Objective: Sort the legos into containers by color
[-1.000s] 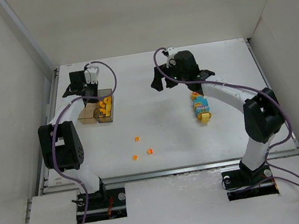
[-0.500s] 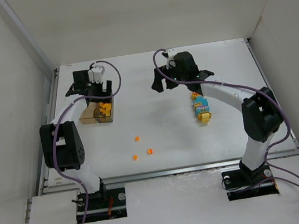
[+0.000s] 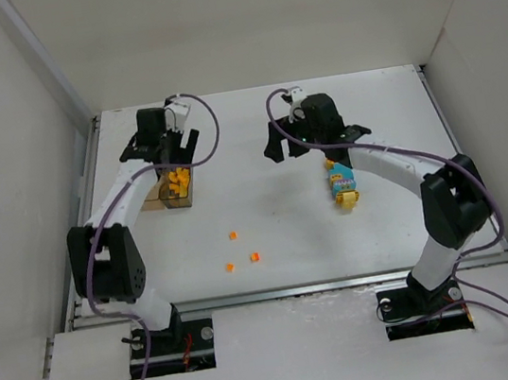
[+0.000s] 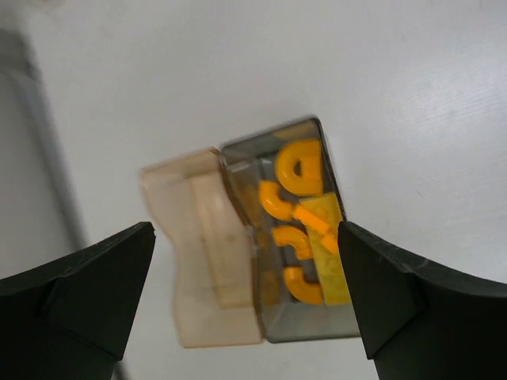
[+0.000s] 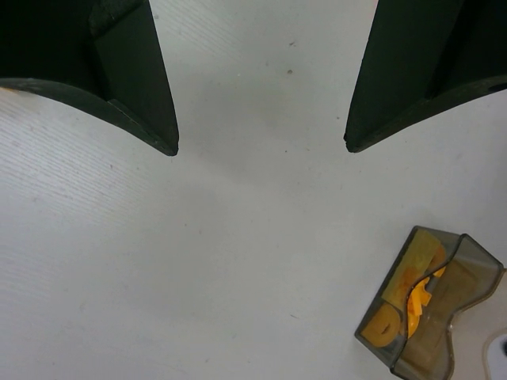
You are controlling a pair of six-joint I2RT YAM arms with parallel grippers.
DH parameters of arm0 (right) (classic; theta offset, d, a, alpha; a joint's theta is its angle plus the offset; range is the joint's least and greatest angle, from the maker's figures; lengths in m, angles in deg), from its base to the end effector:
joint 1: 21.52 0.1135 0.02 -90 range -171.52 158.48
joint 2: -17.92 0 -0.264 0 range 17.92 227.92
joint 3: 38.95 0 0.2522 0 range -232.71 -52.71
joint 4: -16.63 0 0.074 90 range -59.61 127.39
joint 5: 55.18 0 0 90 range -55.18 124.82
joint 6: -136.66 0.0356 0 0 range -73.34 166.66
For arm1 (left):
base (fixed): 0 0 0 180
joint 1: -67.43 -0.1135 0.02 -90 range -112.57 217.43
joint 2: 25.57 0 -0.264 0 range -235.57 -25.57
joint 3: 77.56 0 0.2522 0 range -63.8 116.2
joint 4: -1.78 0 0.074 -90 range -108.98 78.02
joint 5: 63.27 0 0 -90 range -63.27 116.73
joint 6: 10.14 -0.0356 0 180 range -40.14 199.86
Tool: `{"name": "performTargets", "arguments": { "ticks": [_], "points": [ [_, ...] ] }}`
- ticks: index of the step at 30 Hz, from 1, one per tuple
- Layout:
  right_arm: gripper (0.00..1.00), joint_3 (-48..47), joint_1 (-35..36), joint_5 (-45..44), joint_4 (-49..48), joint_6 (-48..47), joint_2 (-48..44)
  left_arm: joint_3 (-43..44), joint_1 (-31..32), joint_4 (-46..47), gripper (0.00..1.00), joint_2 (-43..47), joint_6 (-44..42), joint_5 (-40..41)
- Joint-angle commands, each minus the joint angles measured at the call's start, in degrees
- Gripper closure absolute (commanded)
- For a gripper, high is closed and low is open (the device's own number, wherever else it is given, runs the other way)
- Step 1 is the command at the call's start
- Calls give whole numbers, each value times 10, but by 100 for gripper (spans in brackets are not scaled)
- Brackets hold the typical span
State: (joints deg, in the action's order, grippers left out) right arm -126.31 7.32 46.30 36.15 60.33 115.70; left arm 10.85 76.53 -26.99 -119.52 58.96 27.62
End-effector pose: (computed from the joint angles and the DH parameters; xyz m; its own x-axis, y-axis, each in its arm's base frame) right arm 0.3453 0.1983 0.2751 -0.5722 -0.0507 -0.8185 -0.5028 0.8102 0.3013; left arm 0.3750 -0.0595 0.2907 -0.4681 0.4362 -0.7685 0.3345 0.8924 0.3028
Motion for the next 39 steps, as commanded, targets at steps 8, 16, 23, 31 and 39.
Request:
{"name": "performTargets", "arguments": {
  "ticks": [8,16,23,31,39],
  "points": [
    [6,77,2,-46,2,24,-109,-51,130,-15,0,144,-27,49],
    [6,126,-4,-59,2,43,-172,-185,234,-36,0,171,-103,-81],
    [5,163,-4,-88,7,27,-212,-110,228,-23,0,205,-82,-9],
    [5,168,-4,-109,7,27,-225,-161,217,-112,0,109,-128,-128],
    [5,155,-4,-129,32,9,-225,-150,188,0,0,192,-51,-33]
  ]
}}
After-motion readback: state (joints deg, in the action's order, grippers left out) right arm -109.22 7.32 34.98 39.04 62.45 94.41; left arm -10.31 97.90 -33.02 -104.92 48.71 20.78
